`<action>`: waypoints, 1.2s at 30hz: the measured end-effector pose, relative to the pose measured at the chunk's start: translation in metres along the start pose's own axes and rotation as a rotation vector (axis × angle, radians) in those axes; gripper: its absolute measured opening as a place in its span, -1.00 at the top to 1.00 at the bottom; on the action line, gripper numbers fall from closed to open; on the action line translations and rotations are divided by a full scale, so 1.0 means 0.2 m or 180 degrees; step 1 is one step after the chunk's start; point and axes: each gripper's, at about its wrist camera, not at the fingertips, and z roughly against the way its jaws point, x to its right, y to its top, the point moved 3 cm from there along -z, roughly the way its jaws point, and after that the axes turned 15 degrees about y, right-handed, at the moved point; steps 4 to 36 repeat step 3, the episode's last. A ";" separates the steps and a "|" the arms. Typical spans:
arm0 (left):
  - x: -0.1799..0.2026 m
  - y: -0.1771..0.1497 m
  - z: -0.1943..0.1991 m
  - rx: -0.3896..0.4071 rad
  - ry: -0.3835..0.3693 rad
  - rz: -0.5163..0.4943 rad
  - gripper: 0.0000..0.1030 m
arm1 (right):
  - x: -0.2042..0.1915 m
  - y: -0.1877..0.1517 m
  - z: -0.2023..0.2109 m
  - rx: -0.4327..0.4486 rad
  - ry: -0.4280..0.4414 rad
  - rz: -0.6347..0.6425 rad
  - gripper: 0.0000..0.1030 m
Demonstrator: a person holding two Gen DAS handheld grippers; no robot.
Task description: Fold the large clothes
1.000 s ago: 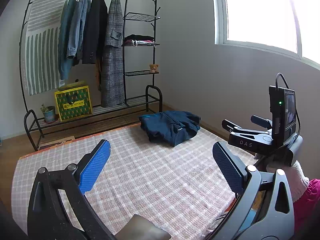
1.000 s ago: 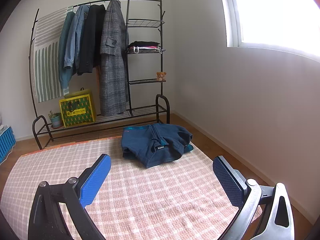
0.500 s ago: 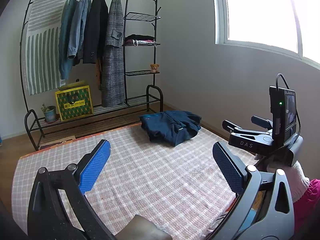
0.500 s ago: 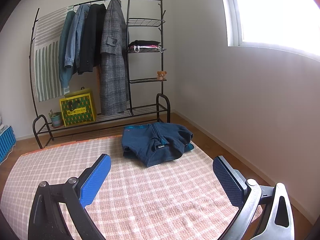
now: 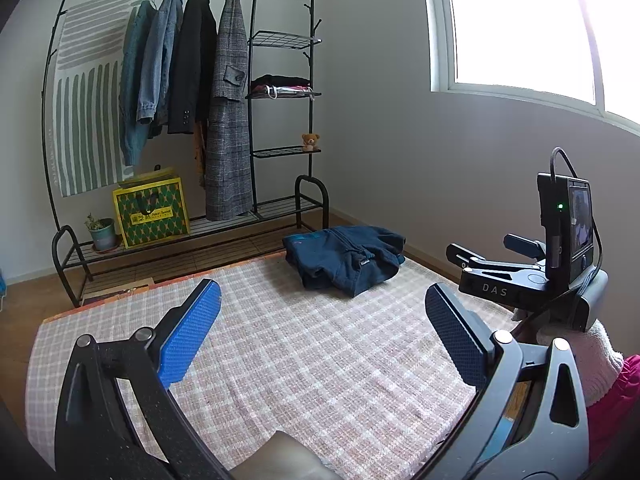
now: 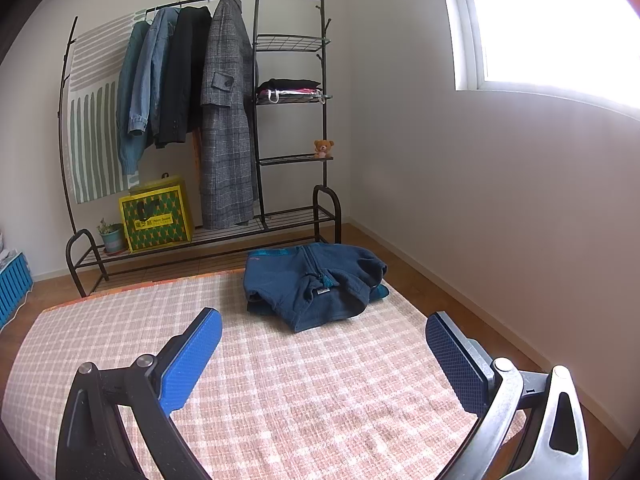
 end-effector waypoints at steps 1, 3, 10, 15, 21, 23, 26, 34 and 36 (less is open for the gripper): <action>-0.01 0.00 0.00 0.0001 0.0005 -0.0006 -1.00 | 0.00 0.00 0.00 -0.0001 0.0002 0.0001 -0.99; -0.02 0.00 0.00 -0.0009 0.0007 0.0002 -1.00 | 0.00 -0.01 0.00 -0.0007 0.0000 -0.0002 -0.99; -0.02 0.00 0.00 -0.0009 0.0007 0.0002 -1.00 | 0.00 -0.01 0.00 -0.0007 0.0000 -0.0002 -0.99; -0.02 0.00 0.00 -0.0009 0.0007 0.0002 -1.00 | 0.00 -0.01 0.00 -0.0007 0.0000 -0.0002 -0.99; -0.02 0.00 0.00 -0.0009 0.0007 0.0002 -1.00 | 0.00 -0.01 0.00 -0.0007 0.0000 -0.0002 -0.99; -0.02 0.00 0.00 -0.0009 0.0007 0.0002 -1.00 | 0.00 -0.01 0.00 -0.0007 0.0000 -0.0002 -0.99; -0.02 0.00 0.00 -0.0009 0.0007 0.0002 -1.00 | 0.00 -0.01 0.00 -0.0007 0.0000 -0.0002 -0.99; -0.02 0.00 0.00 -0.0009 0.0007 0.0002 -1.00 | 0.00 -0.01 0.00 -0.0007 0.0000 -0.0002 -0.99; -0.02 0.00 0.00 -0.0009 0.0007 0.0002 -1.00 | 0.00 -0.01 0.00 -0.0007 0.0000 -0.0002 -0.99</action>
